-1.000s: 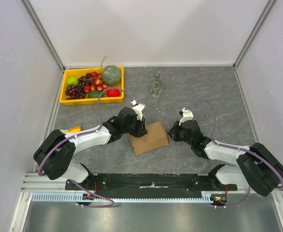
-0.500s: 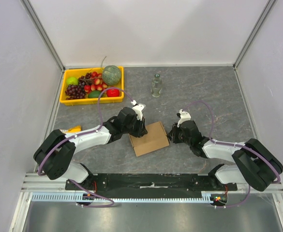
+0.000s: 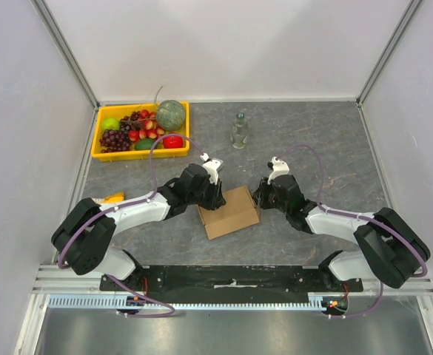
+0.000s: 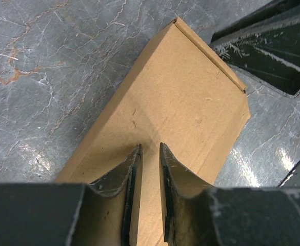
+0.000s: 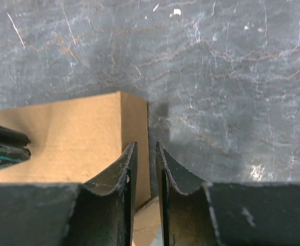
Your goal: Fold the paper box
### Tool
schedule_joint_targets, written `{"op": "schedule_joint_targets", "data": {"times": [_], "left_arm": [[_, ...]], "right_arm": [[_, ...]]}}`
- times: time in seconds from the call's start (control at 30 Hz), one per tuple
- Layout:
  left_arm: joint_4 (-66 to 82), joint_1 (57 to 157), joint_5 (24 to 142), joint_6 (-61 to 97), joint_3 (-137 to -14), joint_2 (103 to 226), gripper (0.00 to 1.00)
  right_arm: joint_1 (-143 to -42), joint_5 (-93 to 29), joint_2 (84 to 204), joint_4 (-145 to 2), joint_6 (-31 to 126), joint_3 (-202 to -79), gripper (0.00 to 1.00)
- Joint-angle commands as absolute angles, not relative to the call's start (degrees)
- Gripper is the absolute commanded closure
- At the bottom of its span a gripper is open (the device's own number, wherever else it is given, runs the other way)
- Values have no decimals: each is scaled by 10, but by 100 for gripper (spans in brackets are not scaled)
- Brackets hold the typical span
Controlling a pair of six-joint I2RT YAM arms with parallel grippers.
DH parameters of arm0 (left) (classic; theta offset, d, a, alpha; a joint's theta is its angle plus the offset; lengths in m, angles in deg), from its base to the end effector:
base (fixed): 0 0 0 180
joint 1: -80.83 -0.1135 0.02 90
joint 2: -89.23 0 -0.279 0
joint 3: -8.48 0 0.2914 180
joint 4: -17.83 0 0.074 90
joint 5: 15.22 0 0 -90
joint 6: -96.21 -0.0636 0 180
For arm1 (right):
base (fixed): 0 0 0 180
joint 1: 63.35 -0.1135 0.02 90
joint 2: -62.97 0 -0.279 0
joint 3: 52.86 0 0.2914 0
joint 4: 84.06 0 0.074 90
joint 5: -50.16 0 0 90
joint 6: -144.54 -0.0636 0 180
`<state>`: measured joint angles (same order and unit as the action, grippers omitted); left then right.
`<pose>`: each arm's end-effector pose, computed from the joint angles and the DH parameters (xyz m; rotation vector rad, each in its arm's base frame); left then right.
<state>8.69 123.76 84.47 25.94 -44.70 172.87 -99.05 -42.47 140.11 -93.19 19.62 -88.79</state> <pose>0.2458 -0.2432 0.1559 0.5683 2.2993 -0.7504 0.2402 0.1690 0.1205 0.0130 2.2062 0.6643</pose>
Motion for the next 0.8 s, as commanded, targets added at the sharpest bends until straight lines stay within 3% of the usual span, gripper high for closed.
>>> {"op": "schedule_joint_targets", "data": {"times": [0.0, 0.77], "left_arm": [[54, 1242, 852, 246, -443, 1742, 74], [49, 1242, 848, 247, -446, 1735, 74]], "right_arm": [[-989, -420, 1415, -923, 204, -928, 72], [-989, -364, 1422, -767, 244, -958, 74]]}}
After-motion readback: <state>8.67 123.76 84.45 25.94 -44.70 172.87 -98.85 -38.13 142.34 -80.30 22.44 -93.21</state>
